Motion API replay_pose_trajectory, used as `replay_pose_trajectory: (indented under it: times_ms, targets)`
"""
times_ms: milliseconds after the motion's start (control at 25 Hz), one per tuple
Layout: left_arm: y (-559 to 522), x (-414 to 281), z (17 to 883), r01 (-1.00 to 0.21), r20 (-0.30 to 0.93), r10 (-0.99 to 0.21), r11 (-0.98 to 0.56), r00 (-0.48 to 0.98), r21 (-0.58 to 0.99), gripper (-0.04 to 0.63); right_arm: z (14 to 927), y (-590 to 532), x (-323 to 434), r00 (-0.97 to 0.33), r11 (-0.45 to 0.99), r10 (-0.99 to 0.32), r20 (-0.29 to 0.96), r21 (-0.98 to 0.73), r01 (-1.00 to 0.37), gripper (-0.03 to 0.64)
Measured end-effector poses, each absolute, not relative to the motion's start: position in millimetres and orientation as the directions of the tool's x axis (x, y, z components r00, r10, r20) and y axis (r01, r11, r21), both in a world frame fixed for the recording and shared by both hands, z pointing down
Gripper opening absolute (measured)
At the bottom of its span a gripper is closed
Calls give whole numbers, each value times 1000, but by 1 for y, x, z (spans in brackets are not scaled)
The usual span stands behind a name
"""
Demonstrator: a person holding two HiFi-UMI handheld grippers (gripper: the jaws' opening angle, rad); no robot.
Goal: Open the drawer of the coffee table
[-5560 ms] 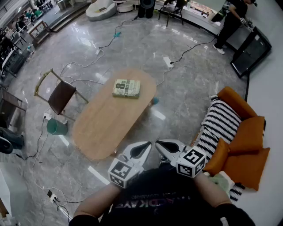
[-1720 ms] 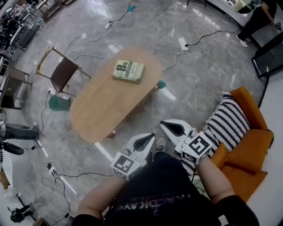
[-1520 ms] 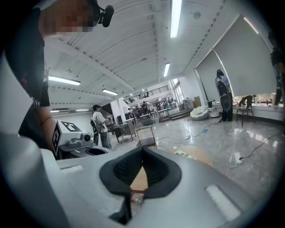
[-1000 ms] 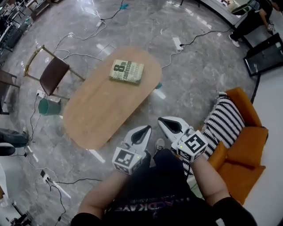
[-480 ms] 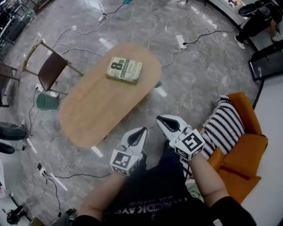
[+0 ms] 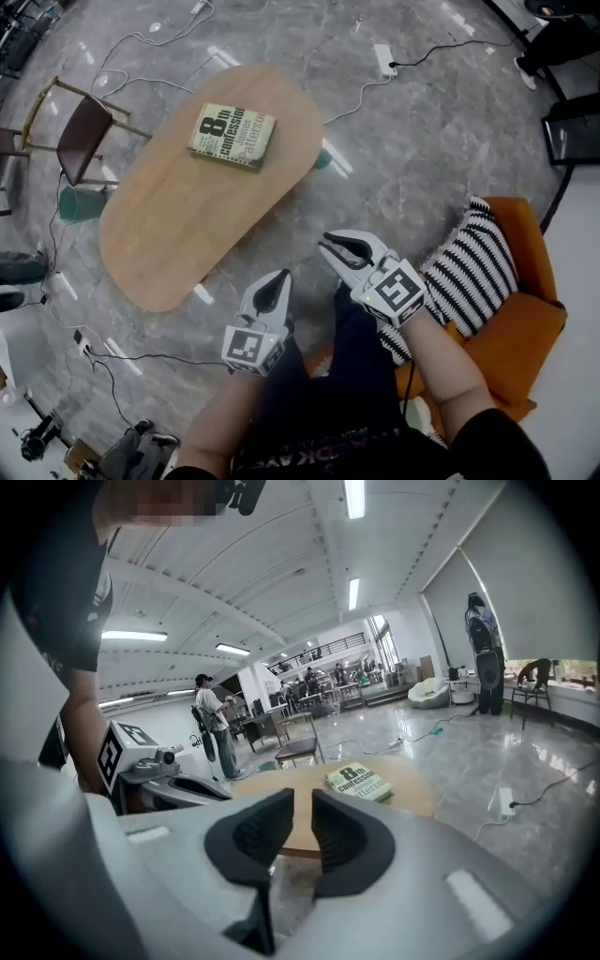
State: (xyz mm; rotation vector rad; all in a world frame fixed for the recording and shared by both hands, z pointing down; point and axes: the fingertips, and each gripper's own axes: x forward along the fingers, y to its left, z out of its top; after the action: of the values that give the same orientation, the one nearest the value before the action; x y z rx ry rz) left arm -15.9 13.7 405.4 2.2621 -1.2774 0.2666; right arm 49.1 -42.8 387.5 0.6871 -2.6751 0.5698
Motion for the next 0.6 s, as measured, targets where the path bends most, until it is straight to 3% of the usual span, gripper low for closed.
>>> replay_pose_trajectory:
  times_ms: [600]
  targets:
    - [-51,26,561,-854,472,-712,-422,520,305,21,568,-121,100,-814,800,-390,429,-279,-531,107]
